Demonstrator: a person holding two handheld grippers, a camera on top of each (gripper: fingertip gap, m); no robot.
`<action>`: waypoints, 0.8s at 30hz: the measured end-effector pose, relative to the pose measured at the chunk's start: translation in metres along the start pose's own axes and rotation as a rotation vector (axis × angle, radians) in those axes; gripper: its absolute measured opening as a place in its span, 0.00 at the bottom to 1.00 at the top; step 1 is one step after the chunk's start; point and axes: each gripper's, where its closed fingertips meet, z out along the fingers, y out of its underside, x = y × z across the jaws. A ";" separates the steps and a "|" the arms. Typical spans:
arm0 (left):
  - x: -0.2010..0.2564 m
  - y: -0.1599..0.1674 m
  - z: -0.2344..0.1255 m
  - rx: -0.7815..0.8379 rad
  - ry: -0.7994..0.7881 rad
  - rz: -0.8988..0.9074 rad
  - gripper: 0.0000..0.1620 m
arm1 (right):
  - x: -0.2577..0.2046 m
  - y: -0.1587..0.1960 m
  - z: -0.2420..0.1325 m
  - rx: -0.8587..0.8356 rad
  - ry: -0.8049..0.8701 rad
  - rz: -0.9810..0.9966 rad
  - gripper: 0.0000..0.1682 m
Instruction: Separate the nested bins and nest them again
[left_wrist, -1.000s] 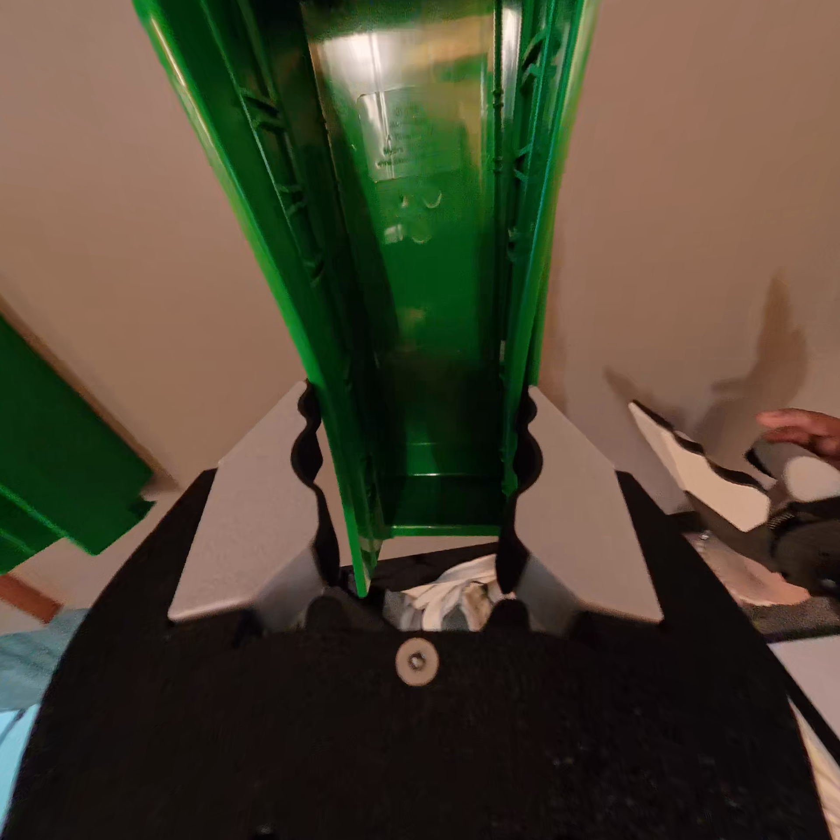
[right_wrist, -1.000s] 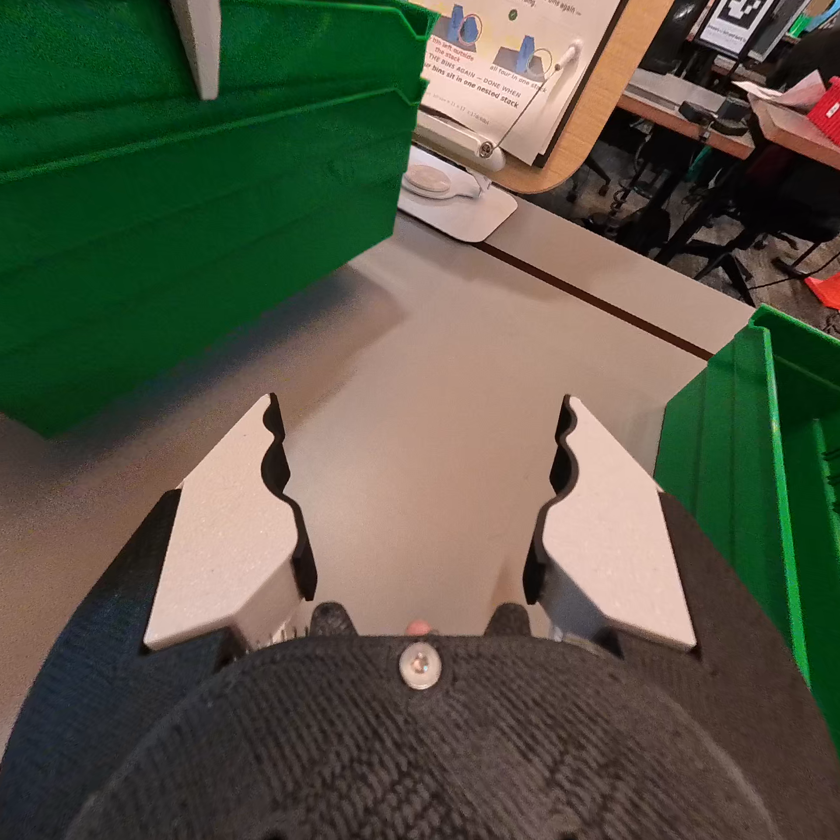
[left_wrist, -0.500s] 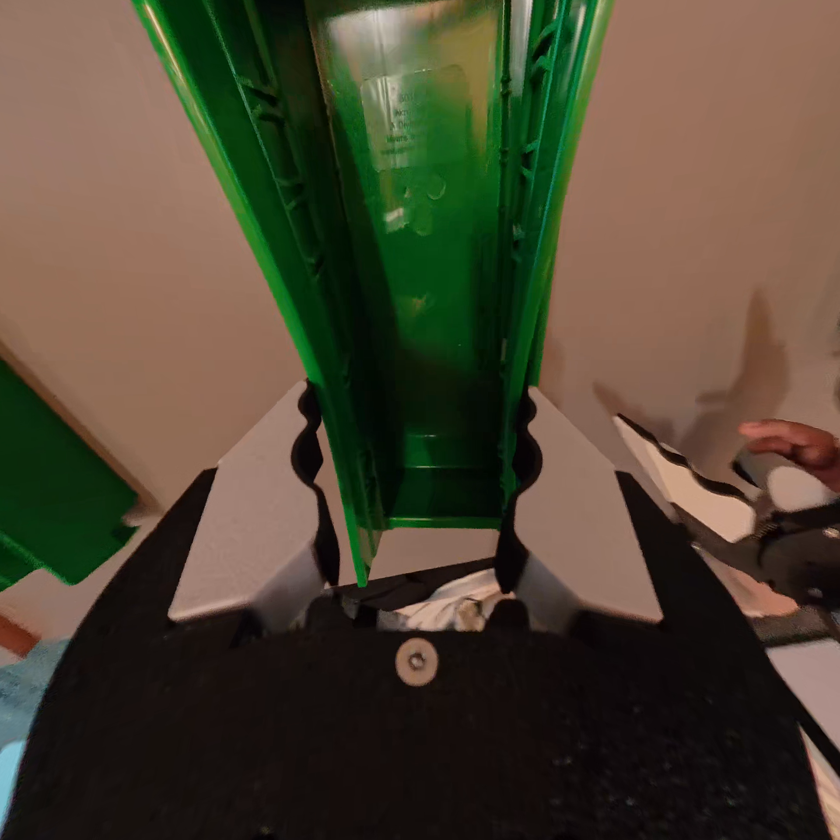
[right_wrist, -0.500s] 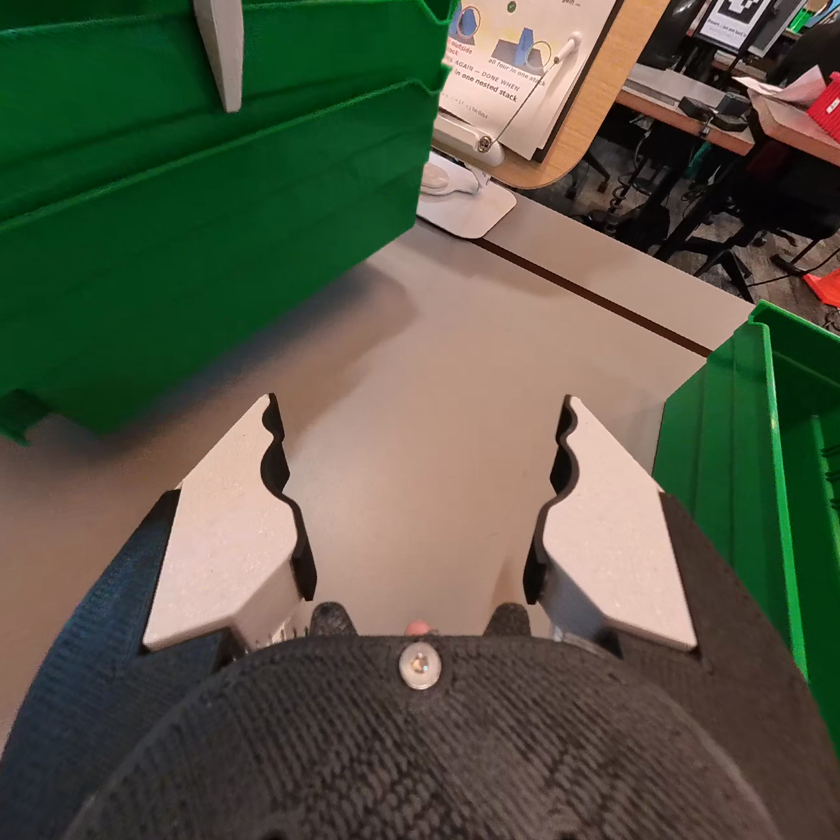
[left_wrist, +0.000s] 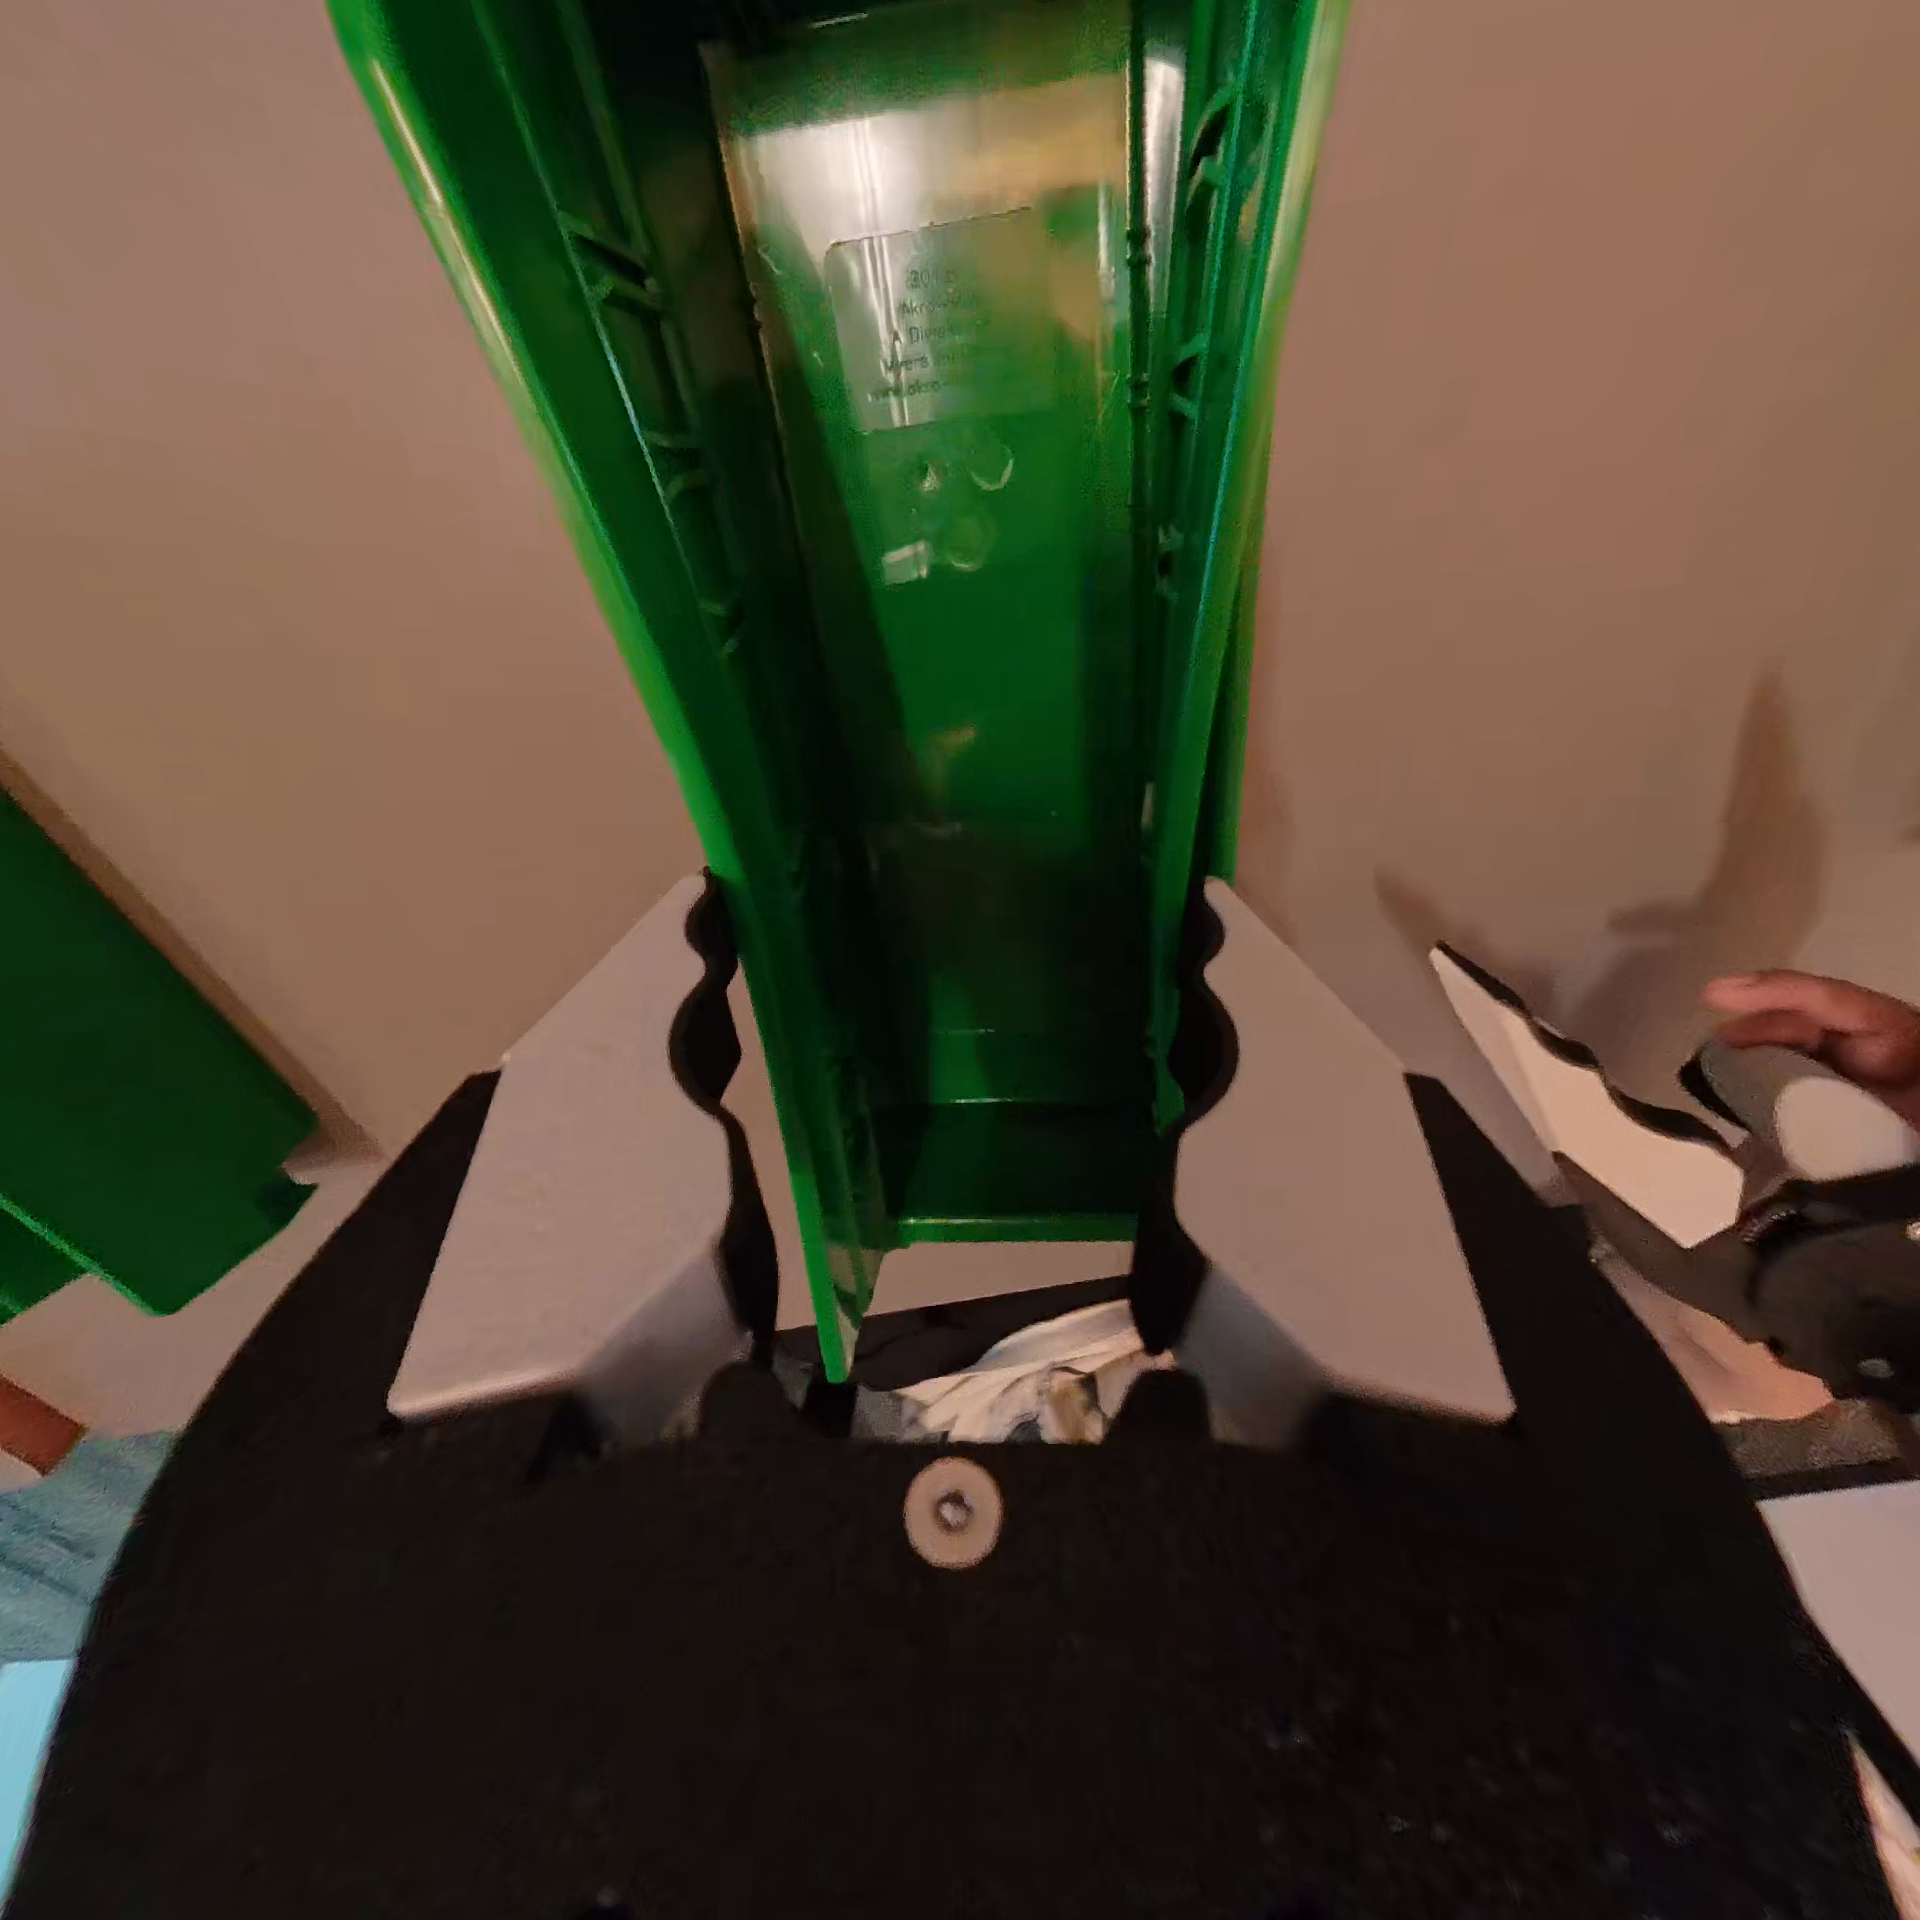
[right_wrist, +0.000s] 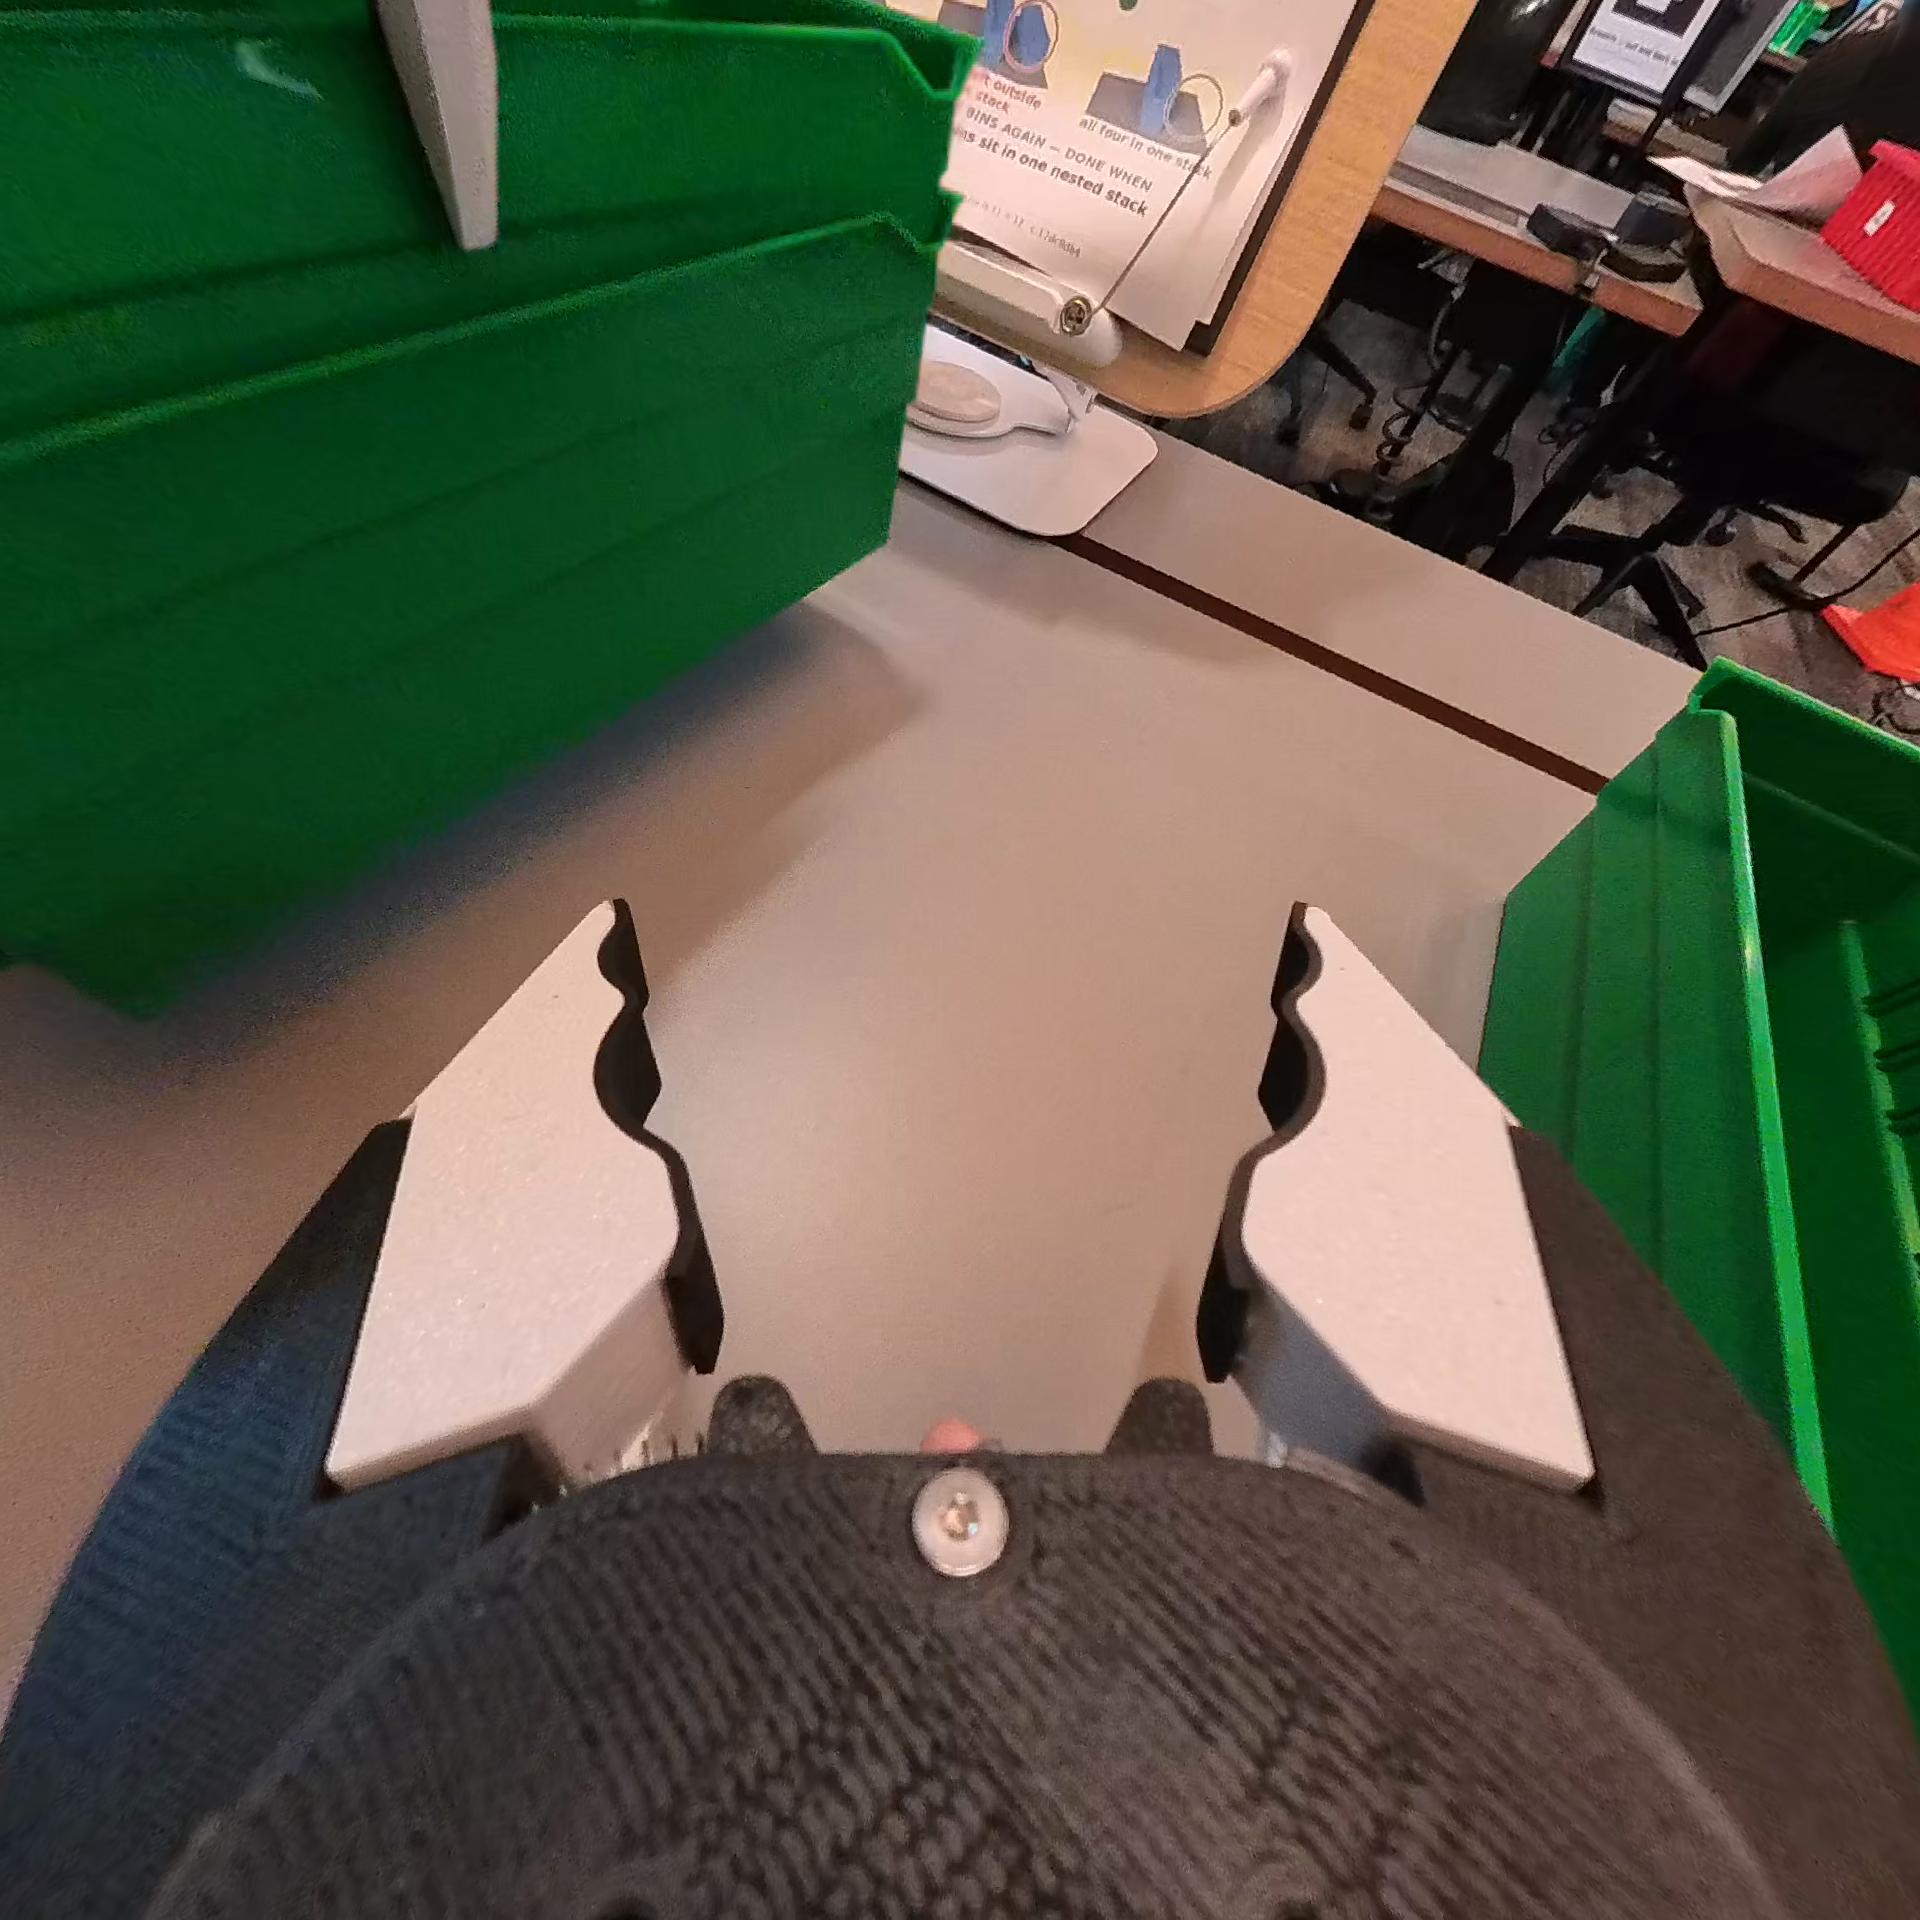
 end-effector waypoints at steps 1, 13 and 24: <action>-0.001 -0.001 0.000 0.003 -0.001 -0.016 0.53 | 0.000 -0.001 0.000 0.004 0.000 0.003 0.71; 0.001 0.002 -0.002 -0.026 0.042 -0.008 0.52 | -0.007 0.001 0.004 -0.008 -0.013 -0.010 0.72; -0.010 -0.003 -0.005 0.017 -0.056 0.004 0.52 | -0.008 0.002 0.005 -0.014 -0.017 -0.006 0.72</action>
